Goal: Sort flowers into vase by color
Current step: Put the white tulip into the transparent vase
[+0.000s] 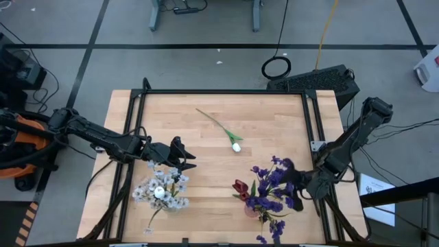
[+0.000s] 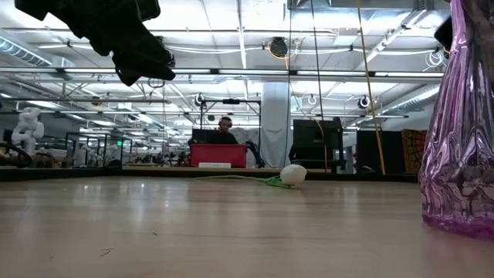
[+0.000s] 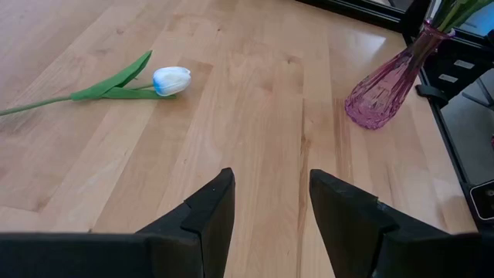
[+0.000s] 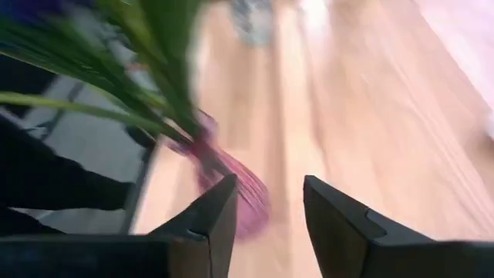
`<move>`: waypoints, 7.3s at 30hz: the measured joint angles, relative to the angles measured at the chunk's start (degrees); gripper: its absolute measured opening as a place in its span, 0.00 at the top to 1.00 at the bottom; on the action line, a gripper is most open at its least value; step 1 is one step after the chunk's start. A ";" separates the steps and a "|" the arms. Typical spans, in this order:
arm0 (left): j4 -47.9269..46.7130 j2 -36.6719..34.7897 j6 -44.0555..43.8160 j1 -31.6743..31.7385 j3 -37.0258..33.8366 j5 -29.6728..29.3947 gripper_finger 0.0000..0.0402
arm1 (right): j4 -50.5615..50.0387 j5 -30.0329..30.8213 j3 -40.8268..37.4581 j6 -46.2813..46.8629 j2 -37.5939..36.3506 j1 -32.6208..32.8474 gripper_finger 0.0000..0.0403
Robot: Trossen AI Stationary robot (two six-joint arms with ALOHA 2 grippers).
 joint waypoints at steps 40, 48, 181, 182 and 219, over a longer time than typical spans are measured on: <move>-25.32 19.54 43.06 29.16 25.88 11.35 0.63 | -31.73 2.96 -0.04 75.59 8.71 -9.29 1.00; -35.23 38.45 65.97 32.21 41.91 12.66 0.63 | -26.57 3.16 -0.04 76.36 9.22 -10.64 1.00; 22.58 26.34 21.19 -55.86 43.89 -73.38 1.00 | 8.77 1.18 0.02 61.08 28.24 -10.38 1.00; 22.54 27.09 21.30 -54.71 43.89 -73.50 1.00 | 9.07 1.15 0.01 59.85 28.18 -10.38 1.00; 5.87 30.47 13.58 -54.04 43.95 -54.08 0.98 | 13.89 1.44 0.00 44.90 28.08 -10.82 1.00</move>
